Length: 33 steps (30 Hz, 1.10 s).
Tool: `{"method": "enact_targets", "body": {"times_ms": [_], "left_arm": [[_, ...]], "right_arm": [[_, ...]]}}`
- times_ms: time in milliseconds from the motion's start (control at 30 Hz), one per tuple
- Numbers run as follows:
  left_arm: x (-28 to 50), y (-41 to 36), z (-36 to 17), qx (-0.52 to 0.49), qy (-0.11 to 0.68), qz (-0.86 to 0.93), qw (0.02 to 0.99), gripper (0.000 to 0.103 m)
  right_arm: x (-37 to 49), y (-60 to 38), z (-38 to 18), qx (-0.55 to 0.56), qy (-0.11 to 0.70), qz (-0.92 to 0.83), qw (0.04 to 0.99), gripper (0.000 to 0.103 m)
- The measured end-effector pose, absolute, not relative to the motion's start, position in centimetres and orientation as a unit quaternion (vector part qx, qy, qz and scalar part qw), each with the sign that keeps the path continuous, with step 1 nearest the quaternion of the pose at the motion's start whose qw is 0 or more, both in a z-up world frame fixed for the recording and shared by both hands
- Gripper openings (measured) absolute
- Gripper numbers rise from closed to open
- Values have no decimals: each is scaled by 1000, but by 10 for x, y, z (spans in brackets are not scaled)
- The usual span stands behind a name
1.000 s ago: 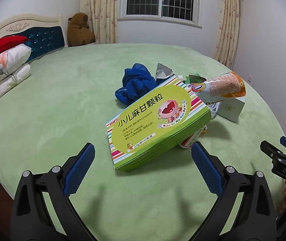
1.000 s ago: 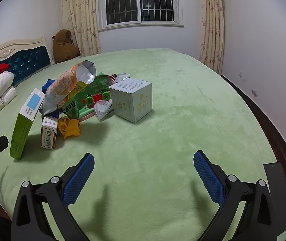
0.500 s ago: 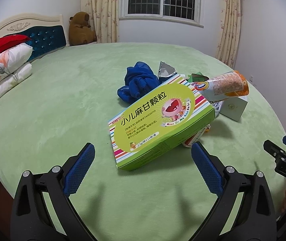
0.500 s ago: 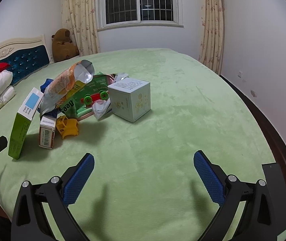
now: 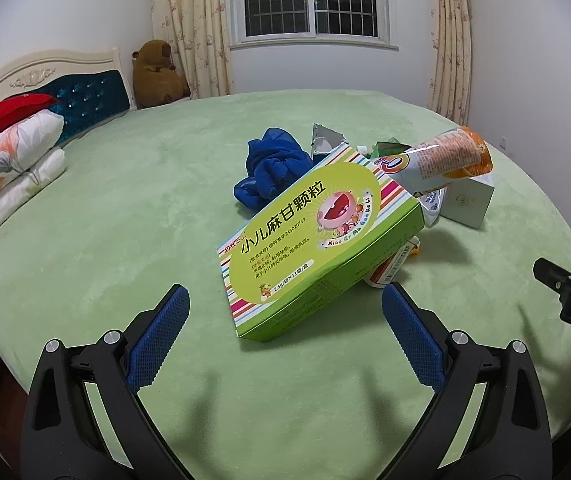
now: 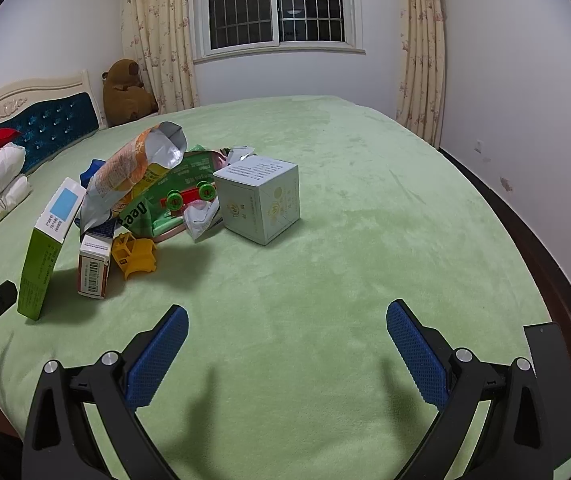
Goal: Collect trash
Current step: 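Approach the green medicine box with the left tool, then grasp the green medicine box with the left tool and lift it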
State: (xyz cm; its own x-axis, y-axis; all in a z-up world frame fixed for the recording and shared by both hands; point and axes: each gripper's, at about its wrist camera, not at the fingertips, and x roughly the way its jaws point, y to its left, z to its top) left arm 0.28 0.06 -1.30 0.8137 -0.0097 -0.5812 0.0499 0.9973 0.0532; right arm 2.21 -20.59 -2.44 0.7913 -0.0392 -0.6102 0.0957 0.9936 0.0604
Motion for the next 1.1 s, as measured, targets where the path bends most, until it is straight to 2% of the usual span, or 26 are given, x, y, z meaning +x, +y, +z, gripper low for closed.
{"method": "enact_targets", "body": {"times_ms": [1100], "left_arm": [[5,-8,-24,75,309,-6,948,94]], "right_arm": [[21,-210,-25,54,320,-35,945,98]]}}
